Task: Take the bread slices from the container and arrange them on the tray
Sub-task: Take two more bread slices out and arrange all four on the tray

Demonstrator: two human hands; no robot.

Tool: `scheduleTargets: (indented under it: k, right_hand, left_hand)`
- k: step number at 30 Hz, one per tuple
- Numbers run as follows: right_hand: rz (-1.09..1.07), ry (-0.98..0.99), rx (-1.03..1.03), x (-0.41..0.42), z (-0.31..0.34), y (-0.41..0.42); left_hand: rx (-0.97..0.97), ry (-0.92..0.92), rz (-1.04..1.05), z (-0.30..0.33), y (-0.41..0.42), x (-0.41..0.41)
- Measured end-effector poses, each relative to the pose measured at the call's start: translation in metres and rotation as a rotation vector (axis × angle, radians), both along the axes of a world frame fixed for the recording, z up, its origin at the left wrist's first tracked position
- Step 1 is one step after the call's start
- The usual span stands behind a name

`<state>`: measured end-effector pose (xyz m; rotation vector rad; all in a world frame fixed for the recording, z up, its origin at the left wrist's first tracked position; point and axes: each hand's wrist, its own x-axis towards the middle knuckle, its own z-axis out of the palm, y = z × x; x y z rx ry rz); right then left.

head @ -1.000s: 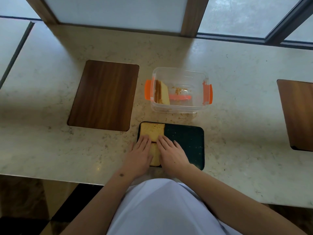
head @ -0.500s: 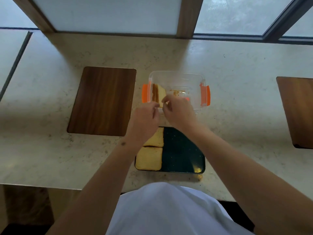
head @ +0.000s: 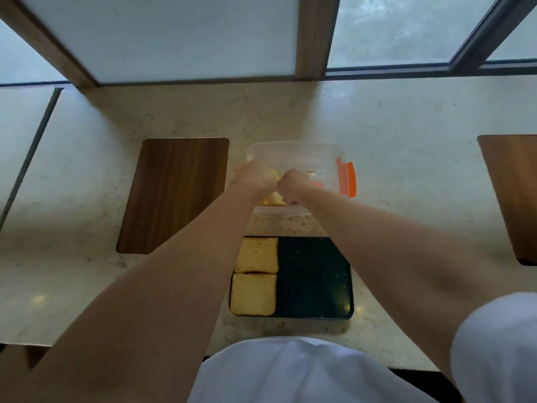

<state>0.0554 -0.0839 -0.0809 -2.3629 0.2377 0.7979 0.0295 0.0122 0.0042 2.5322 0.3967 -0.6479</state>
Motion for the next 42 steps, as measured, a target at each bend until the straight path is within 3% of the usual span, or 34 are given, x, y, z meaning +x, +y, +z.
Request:
scheduleTargets:
  k: [3,9,11,18,21,27,35,42]
  right_hand:
    - [-0.123,0.089,0.114,0.0,-0.005,0.0]
    - [-0.056,0.219,0.103,0.005,-0.006,0.003]
    - [-0.055,0.283,0.127,0.007,-0.006,0.002]
    - [-0.383,0.372,0.386,0.012,-0.012,-0.008]
    - [-0.4,0.364,0.437,0.011,-0.012,-0.016]
    - [-0.419,0.335,0.498,0.01,-0.014,-0.025]
    - [-0.462,0.275,0.464,0.011,-0.012,-0.035]
    - [-0.363,0.179,0.254,0.011,-0.015,-0.035]
  left_hand:
    - [0.013,0.065,-0.007,-0.011,-0.007,0.002]
    - [-0.006,0.139,0.136,-0.032,-0.024,0.005]
    - [-0.011,0.117,0.186,-0.036,-0.026,0.007]
    - [-0.096,-0.037,0.353,-0.046,-0.03,0.011]
    - [-0.016,-0.103,0.293,-0.05,-0.029,0.009]
    - [0.259,-0.229,-0.086,-0.064,-0.029,0.016]
    - [0.179,-0.113,0.057,-0.081,-0.032,0.024]
    - [0.281,-0.094,-0.057,-0.088,-0.027,0.018]
